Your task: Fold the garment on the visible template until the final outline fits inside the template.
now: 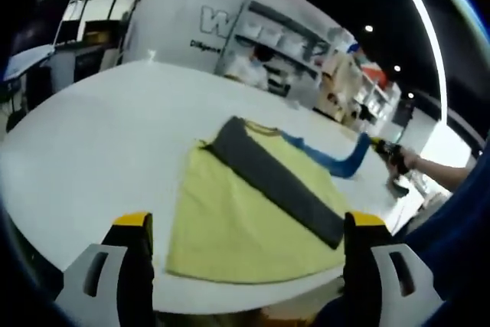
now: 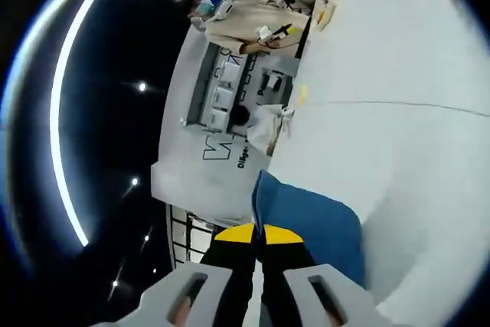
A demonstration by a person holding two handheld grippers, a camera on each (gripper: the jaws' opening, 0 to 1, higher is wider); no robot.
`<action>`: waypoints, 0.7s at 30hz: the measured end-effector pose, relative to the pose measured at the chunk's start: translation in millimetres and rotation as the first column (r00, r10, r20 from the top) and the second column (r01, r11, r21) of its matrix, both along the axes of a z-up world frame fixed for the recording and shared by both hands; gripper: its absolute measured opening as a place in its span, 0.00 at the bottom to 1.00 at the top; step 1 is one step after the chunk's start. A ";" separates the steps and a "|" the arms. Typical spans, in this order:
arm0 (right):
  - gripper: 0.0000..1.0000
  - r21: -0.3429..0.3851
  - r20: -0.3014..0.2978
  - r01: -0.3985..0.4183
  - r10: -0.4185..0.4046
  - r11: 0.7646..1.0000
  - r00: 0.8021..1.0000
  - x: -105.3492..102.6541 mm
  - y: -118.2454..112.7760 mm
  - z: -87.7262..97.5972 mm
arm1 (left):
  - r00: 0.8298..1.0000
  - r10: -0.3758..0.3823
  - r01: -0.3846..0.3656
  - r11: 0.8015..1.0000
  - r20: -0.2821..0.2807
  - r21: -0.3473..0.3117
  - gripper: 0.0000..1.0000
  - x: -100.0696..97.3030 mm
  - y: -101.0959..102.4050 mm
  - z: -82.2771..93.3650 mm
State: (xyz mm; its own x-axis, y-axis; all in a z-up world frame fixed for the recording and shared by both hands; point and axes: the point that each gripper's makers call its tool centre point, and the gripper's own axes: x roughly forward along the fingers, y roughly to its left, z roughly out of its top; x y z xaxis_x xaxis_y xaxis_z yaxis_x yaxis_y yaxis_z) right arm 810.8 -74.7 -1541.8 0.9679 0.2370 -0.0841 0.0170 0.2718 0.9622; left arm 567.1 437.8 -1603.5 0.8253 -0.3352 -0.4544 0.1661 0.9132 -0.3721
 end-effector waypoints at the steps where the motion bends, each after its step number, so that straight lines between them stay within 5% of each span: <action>1: 0.00 0.005 0.023 -0.029 0.029 1.000 0.999 3.6 14.9 11.4 | 1.000 0.009 -0.009 1.000 0.007 -0.005 0.99 -0.8 9.5 0.6; 5: 0.00 -0.006 0.086 -0.130 0.130 0.991 0.988 14.3 80.8 52.7 | 1.000 0.022 -0.022 1.000 0.003 -0.007 0.99 -5.3 34.8 -1.5; 8: 0.00 -0.013 0.097 -0.174 0.174 0.985 0.980 13.3 114.3 64.9 | 1.000 0.016 -0.016 1.000 -0.007 -0.009 0.99 -6.9 46.2 -4.9; 21: 0.00 -0.012 0.090 -0.296 0.296 0.955 0.951 0.6 208.4 80.4 | 1.000 0.002 -0.003 1.000 -0.012 -0.030 0.99 -8.5 90.1 -4.5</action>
